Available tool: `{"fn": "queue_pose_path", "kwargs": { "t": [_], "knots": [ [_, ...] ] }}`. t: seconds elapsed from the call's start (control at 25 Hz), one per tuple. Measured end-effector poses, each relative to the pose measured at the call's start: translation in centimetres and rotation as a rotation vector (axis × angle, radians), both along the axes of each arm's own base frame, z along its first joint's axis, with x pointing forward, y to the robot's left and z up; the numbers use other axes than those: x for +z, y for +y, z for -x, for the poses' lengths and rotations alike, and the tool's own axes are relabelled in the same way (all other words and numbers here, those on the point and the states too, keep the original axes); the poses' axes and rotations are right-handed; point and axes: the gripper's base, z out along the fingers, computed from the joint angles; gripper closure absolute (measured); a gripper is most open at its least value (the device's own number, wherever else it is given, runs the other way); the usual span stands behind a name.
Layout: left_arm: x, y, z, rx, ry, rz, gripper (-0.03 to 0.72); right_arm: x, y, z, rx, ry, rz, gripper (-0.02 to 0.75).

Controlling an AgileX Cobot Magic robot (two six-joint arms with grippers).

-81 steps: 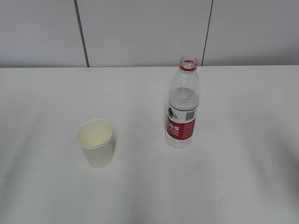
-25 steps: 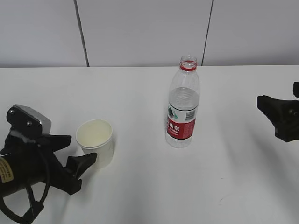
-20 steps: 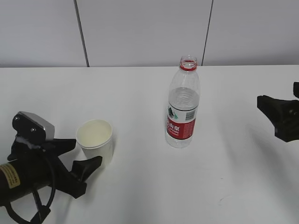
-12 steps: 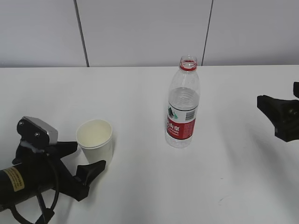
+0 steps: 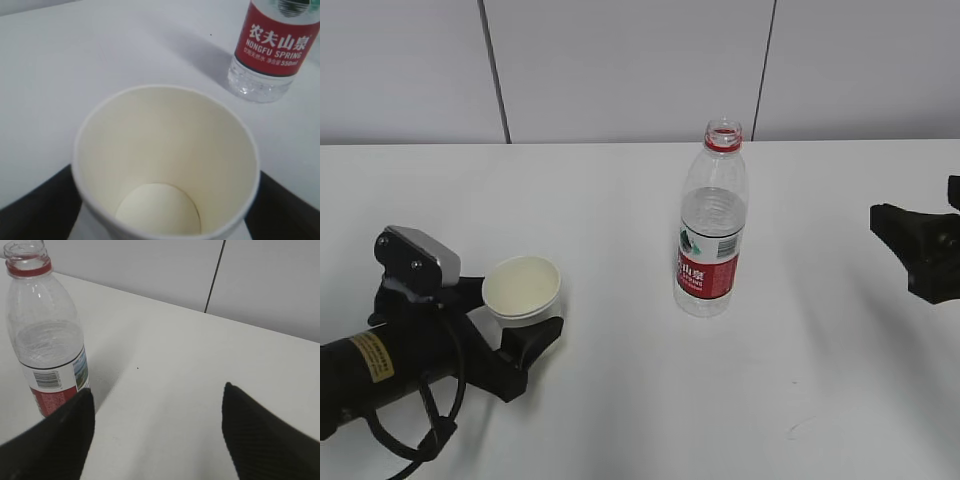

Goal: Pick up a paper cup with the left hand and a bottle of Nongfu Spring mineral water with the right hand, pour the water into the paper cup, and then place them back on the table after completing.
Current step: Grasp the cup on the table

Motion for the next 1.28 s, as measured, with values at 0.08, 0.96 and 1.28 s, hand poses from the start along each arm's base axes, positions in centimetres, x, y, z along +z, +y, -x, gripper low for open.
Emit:
{"fn": "queue_pose_path", "kwargs": {
  "t": [0.08, 0.96, 1.28],
  "knots": [
    [-0.3, -0.1, -0.2, -0.003, 0.005, -0.003, 0.1, 0.0, 0.0, 0.0, 0.0, 0.0, 0.0, 0.15],
    [-0.9, -0.2, 0.0, -0.019, 0.026, -0.011, 0.246, -1.9, 2.0, -2.0, 0.185, -0.048, -0.02, 0.15],
    [-0.9, -0.2, 0.0, -0.019, 0.025, -0.01, 0.247, -5.1, 3.5, -4.0, 0.289, -0.044, -0.134, 0.15]
  ]
}}
